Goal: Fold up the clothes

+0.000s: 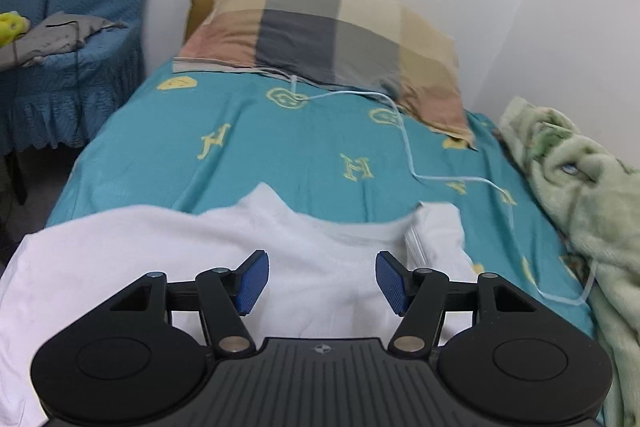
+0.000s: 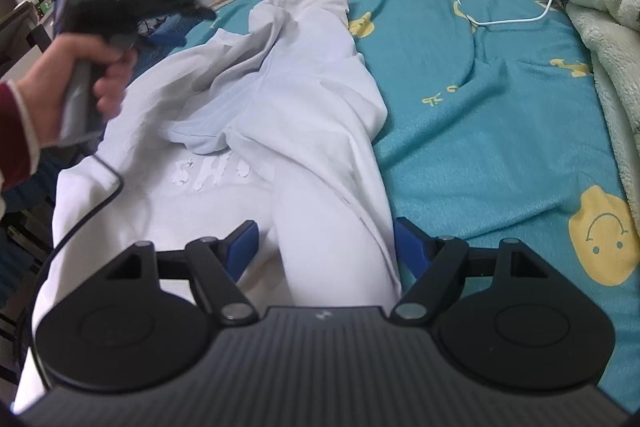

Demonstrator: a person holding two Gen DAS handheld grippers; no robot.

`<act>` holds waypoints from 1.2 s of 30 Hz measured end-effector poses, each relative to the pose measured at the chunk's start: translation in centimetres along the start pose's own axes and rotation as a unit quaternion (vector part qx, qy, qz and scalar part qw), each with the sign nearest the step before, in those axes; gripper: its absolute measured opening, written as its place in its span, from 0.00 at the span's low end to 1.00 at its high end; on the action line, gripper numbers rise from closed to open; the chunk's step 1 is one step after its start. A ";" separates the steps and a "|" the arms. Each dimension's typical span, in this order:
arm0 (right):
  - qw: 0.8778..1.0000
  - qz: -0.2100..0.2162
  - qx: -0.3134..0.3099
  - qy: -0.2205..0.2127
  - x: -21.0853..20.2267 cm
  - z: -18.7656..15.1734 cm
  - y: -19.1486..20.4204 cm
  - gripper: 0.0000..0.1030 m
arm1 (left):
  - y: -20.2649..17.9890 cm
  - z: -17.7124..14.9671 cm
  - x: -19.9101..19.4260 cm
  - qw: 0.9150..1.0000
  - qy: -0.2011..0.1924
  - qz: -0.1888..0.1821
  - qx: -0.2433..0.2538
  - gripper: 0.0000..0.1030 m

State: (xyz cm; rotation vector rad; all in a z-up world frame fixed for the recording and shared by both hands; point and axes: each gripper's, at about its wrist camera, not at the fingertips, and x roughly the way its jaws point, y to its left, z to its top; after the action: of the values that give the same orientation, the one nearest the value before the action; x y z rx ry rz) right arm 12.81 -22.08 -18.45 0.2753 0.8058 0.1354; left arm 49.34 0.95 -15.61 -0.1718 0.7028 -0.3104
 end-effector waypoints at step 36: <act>0.999 -0.014 -0.032 -0.010 0.4 -0.4 0.6 0.74 | -0.2 -3.5 0.3 0.994 0.039 0.067 -0.075 0.41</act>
State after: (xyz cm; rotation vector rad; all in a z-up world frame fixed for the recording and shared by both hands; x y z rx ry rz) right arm 12.81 -21.30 -18.83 0.2056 0.7830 0.1316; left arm 47.23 0.43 -18.39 -0.2548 0.8121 -0.1364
